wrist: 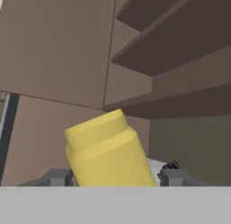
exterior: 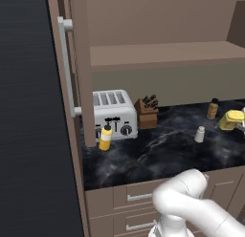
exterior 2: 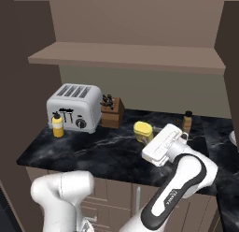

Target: There are various items on the counter. Only move the condiments/shakers into the cabinet.

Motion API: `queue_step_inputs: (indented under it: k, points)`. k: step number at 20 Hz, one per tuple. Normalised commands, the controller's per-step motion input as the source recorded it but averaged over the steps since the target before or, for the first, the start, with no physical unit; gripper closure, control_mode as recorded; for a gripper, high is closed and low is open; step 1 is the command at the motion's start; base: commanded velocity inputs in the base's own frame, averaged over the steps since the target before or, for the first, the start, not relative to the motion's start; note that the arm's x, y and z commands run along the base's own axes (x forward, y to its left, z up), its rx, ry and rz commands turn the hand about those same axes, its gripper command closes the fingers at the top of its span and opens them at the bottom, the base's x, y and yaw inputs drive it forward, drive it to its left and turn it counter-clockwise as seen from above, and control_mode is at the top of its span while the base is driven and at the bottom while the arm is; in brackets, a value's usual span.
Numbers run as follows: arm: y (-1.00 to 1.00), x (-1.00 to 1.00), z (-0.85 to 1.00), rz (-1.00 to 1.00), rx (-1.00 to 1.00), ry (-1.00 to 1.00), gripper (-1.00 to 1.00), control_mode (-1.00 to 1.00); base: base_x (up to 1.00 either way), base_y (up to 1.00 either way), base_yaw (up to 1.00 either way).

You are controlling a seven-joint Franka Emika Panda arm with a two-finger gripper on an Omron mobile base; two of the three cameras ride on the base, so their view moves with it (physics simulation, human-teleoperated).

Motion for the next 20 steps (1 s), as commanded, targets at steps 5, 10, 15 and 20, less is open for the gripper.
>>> queue_step_inputs:
  k: [5, 10, 15, 20]
  points:
    - [0.99, 0.0, 0.98, -0.35, 0.19, -0.22, 1.0, -1.0, 0.0, 0.0, 0.0]
    - [0.84, -0.01, 1.0, -0.33, 0.26, -0.02, 1.0, -1.0, 0.0, 0.0, 0.0]
    - [0.68, -0.03, 1.0, -0.33, 0.32, 0.14, 1.0, -1.0, 0.0, 0.0, 0.0]
    - [0.38, 0.0, 1.0, -0.33, 0.34, 0.38, 1.0, -1.0, 0.0, 0.0, 0.0]
